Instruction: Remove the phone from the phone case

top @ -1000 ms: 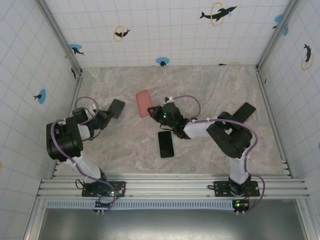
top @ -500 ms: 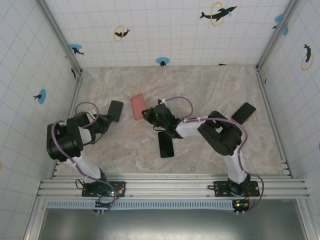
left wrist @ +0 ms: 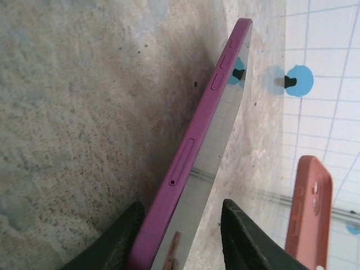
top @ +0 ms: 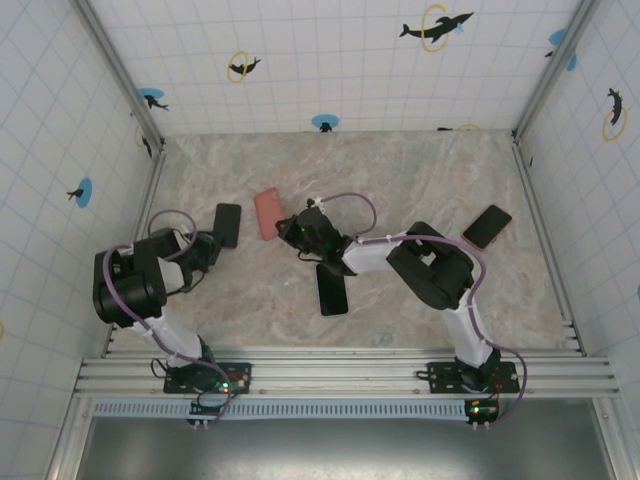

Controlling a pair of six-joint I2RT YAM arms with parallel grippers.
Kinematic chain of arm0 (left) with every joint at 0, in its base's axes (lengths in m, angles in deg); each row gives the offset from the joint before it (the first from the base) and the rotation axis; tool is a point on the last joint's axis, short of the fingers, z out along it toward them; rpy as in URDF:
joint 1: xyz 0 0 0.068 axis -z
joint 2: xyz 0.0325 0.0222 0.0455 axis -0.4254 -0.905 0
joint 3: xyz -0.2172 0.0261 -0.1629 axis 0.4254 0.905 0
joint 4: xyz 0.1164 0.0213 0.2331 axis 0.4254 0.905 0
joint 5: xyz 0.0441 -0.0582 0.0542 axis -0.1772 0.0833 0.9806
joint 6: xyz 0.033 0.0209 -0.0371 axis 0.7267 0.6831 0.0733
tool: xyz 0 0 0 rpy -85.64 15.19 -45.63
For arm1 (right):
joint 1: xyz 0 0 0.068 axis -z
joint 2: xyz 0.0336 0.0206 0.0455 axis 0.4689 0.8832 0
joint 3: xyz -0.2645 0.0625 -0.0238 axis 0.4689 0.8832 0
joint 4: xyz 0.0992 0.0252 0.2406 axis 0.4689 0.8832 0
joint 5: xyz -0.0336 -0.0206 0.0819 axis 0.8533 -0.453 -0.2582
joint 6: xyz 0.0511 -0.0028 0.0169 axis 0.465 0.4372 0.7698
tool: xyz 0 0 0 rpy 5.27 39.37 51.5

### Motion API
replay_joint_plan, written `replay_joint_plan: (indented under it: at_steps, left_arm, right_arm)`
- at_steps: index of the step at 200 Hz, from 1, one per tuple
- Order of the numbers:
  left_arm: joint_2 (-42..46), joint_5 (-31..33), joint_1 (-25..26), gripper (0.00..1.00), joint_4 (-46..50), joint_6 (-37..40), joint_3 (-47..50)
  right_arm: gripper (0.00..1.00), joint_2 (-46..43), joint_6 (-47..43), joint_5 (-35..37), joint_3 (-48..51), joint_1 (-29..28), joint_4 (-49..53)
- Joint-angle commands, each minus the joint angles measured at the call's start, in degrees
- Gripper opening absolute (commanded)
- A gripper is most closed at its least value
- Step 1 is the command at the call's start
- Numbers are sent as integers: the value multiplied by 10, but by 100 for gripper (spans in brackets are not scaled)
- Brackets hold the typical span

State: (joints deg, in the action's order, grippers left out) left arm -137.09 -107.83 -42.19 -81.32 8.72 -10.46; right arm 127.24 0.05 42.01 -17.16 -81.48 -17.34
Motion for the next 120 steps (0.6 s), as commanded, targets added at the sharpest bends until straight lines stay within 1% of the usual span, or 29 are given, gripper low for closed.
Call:
replay_joint_plan:
  at_steps: [1, 17, 39, 70, 120]
  left_arm:
    - [13, 19, -1, 48, 81, 54, -23]
    - [24, 36, -1, 54, 117, 74, -29]
    - [24, 39, 0, 57, 164, 105, -40]
    - [29, 61, -1, 61, 224, 145, -53]
    - [26, 73, -1, 67, 270, 175, -62]
  right_arm:
    - [2, 16, -2, 34, -35, -10, 33]
    - [5, 20, -7, 45, -53, -14, 63]
    - [5, 28, -7, 57, -75, -19, 102]
    - [6, 44, 2, 74, -106, -27, 151]
    - [7, 74, 7, 92, -140, -41, 163]
